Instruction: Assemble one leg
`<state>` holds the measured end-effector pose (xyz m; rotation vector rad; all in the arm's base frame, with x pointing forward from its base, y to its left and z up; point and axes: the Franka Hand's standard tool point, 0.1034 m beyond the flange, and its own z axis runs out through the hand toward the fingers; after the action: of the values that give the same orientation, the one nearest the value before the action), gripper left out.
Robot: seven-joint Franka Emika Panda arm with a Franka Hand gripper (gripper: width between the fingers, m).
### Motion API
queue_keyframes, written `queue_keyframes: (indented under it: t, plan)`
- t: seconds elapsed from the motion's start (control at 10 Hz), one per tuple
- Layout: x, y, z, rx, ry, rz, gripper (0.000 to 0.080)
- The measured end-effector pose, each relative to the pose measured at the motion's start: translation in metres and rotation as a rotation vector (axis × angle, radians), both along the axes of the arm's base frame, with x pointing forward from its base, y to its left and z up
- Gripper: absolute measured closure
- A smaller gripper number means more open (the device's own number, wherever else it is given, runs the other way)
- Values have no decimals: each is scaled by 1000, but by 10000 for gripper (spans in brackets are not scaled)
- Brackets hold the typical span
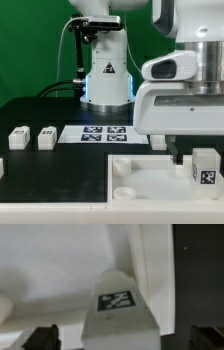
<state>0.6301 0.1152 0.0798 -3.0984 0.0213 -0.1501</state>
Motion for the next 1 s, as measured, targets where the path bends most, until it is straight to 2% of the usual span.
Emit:
queue_keyframes:
  t: [0.2,0.3,0.4,0.5,0.7,1.0]
  plan:
    - [-1,1,-1,6,4,-52,165]
    - [-1,0,-1,6,4,-48,335]
    - [-1,1,-2,15,7,-103,335]
    - [-1,0,-2,26,12,-211,511]
    - [-1,-2,-1,48,25,-422,509]
    - [-3,-2,-2,106,90,-1153,509]
